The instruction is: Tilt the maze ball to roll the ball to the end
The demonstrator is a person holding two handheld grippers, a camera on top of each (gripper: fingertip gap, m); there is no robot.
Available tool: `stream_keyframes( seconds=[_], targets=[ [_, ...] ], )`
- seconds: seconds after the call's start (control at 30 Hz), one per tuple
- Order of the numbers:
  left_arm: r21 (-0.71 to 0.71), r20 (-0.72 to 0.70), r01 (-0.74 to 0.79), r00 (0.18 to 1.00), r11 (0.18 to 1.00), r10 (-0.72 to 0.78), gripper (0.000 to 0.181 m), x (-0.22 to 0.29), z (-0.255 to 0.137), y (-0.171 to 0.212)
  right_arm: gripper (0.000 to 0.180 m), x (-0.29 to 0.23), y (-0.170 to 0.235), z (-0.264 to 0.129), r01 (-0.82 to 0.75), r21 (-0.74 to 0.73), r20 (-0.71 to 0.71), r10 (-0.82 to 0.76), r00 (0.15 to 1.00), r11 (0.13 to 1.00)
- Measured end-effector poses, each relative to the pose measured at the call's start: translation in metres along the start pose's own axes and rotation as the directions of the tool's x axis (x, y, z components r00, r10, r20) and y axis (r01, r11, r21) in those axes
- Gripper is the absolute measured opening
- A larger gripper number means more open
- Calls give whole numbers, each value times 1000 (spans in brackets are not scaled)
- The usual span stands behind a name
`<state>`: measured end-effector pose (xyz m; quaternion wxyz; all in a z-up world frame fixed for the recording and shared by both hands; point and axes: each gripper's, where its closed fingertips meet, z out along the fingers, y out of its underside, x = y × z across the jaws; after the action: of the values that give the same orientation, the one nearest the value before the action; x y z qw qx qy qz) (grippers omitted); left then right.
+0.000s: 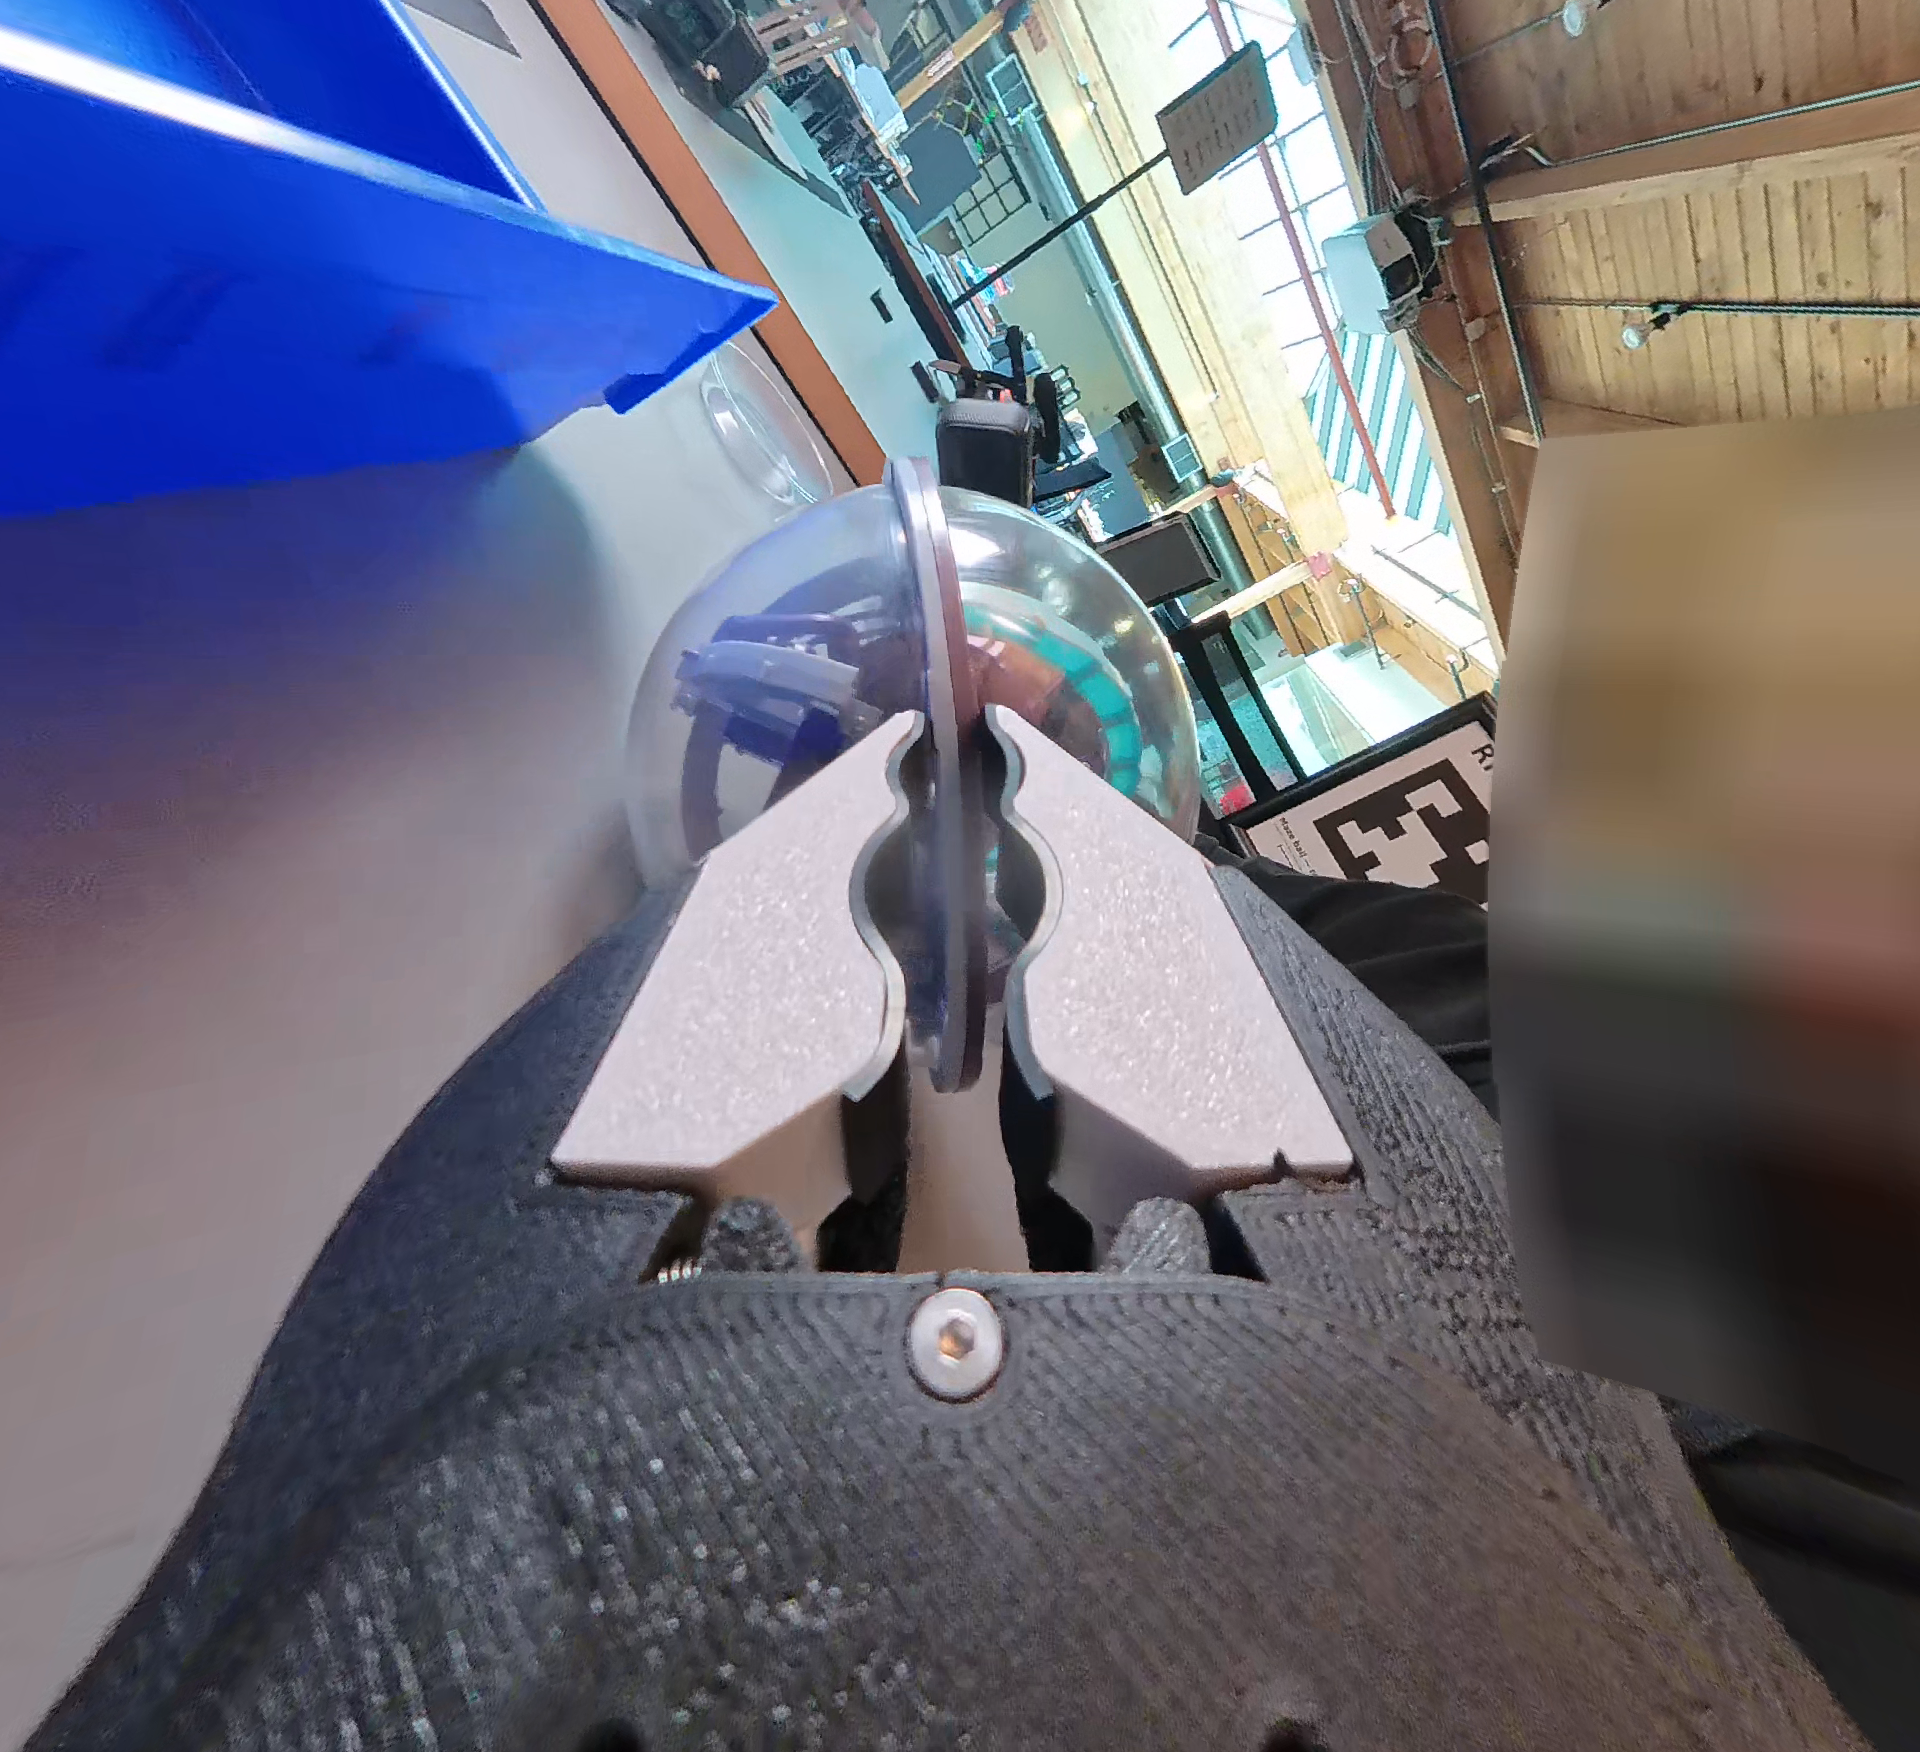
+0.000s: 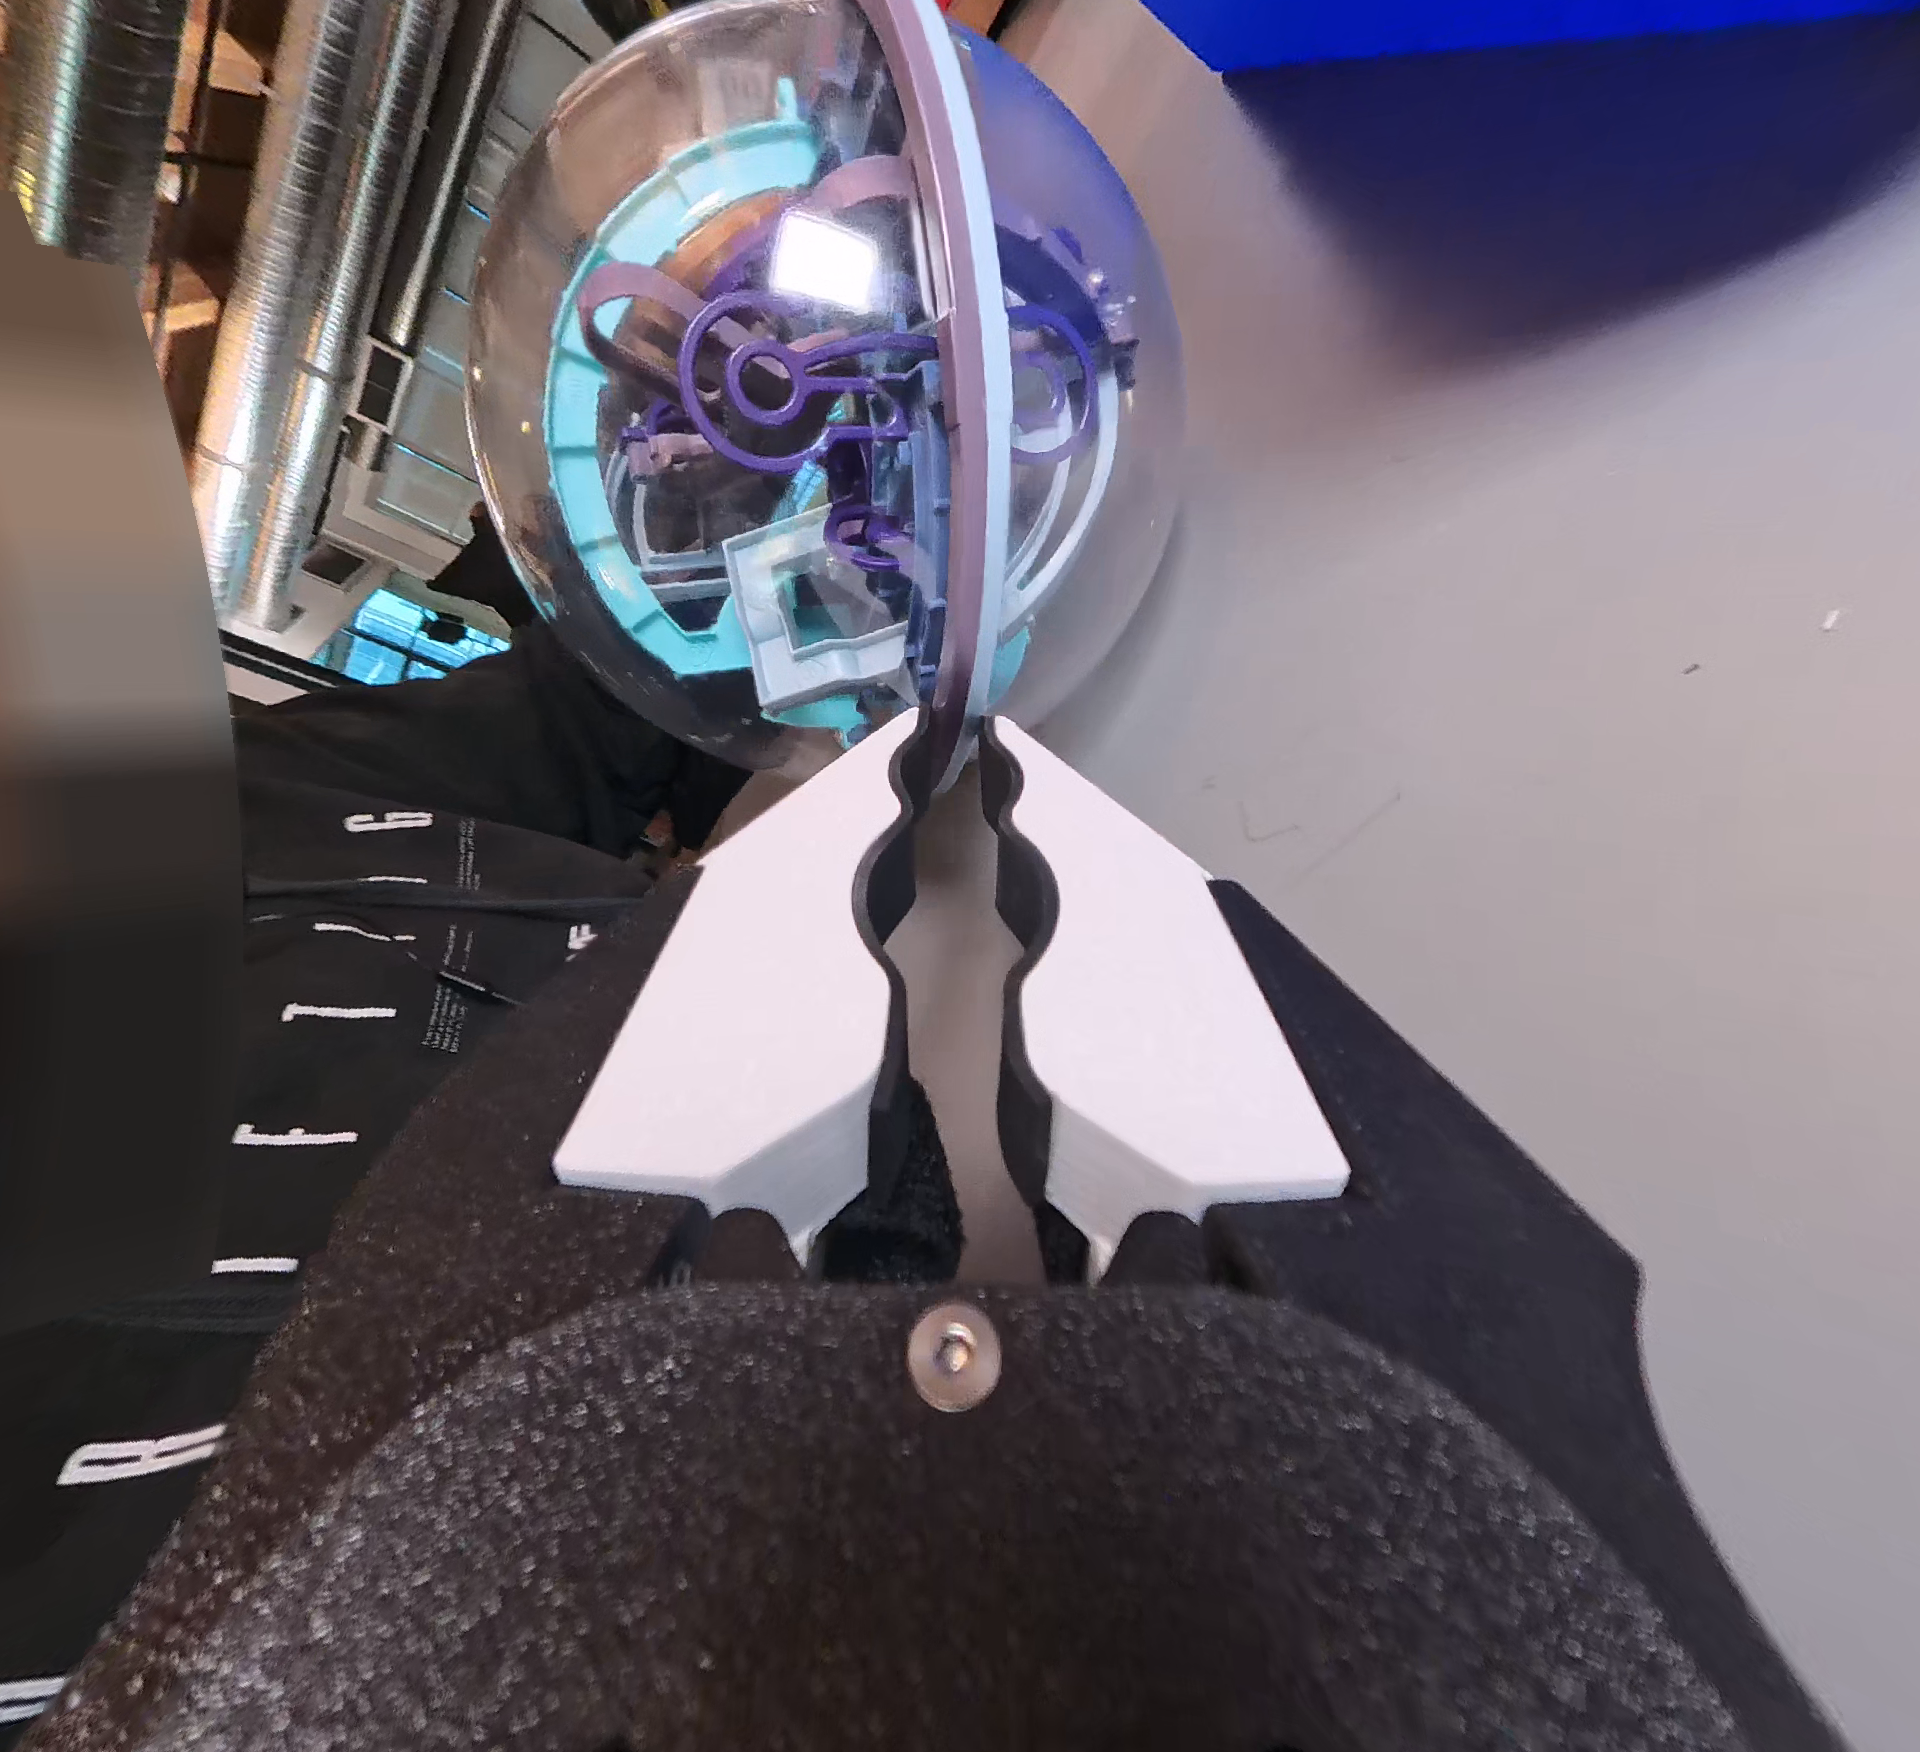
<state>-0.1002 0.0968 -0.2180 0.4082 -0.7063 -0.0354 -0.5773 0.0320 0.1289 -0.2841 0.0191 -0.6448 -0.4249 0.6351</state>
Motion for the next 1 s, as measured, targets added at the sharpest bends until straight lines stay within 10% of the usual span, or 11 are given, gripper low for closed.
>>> stream_keyframes(
  seconds=[1.0],
  targets=[
    [19,76,88,993,996,-90,8,-37,18,-27,6,0,-14,-10,-156,106,98,146,985,982]
  ],
)
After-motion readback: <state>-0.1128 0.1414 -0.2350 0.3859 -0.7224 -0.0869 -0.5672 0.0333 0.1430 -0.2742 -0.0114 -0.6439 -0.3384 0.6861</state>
